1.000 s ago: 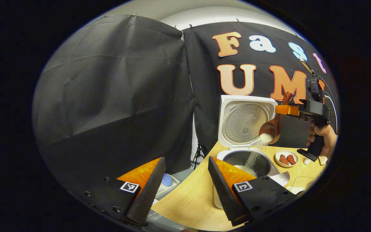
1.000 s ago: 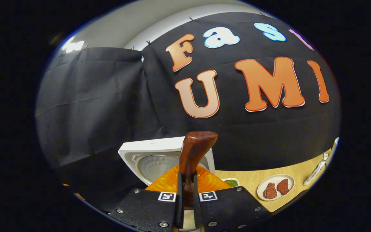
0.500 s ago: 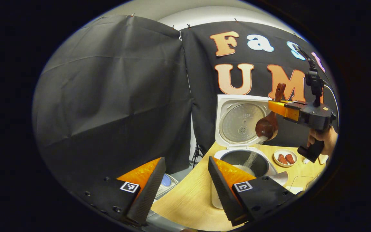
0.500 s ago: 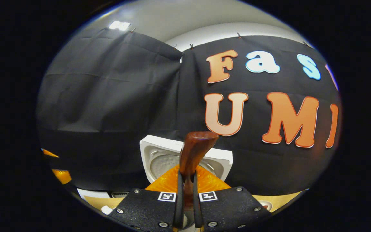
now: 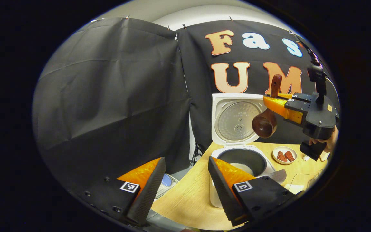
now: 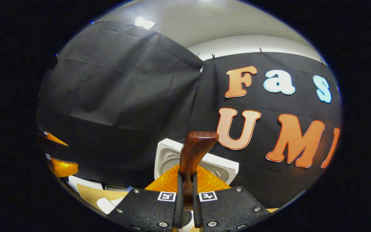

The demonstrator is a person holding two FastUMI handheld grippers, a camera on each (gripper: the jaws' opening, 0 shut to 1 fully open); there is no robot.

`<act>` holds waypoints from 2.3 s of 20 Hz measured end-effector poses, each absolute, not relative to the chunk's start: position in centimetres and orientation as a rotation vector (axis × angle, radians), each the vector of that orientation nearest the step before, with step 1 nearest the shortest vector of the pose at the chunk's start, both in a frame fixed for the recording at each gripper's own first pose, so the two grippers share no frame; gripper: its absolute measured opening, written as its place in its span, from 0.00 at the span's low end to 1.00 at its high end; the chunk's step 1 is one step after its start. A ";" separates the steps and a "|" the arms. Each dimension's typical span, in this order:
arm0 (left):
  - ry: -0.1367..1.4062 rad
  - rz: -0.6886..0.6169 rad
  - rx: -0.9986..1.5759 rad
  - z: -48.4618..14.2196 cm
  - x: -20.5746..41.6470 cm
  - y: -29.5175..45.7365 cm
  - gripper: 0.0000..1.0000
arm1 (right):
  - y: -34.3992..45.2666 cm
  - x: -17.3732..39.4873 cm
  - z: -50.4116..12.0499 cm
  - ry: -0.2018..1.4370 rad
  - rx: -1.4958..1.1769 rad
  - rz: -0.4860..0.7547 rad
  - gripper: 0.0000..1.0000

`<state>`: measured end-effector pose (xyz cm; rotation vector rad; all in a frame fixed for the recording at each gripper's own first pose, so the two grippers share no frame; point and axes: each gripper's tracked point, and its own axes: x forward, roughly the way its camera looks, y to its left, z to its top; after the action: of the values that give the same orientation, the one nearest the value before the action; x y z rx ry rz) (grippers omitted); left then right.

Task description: Close the left gripper, press the button to open the rice cooker; take a wooden spoon from the chopstick holder with the right hand, scoop a spoonful of rice and pour it into the rice cooker, then put the wooden spoon back into the chopstick holder.

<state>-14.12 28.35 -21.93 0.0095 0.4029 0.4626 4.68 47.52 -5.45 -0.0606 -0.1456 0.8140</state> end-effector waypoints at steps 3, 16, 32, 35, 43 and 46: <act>0.402 0.464 0.006 -21.5 -14.3 28.0 0.91 | 46.6 4.4 -4.6 -0.137 -0.004 0.814 0.12; 0.404 0.397 0.001 -20.8 -13.3 23.4 0.91 | 33.2 5.2 -6.8 0.088 0.344 0.641 0.12; 0.422 0.343 -0.038 -19.8 -10.6 18.3 0.89 | 12.2 0.8 -17.6 0.296 0.321 0.280 0.12; 0.439 0.300 -0.040 -20.2 -9.9 15.6 0.91 | 8.0 -0.2 -19.8 0.332 0.324 0.201 0.12; 0.413 0.246 -0.005 -19.0 -8.3 10.7 0.91 | -2.2 -2.9 -24.0 0.388 0.377 0.011 0.12; 0.407 0.229 -0.003 -18.7 -7.6 8.7 0.91 | -4.8 -4.3 -25.6 0.406 0.378 -0.038 0.12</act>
<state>-7.63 8.70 -18.66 -0.0032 0.4068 0.2291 -4.27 -4.78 -25.62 0.3779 0.4058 -0.0379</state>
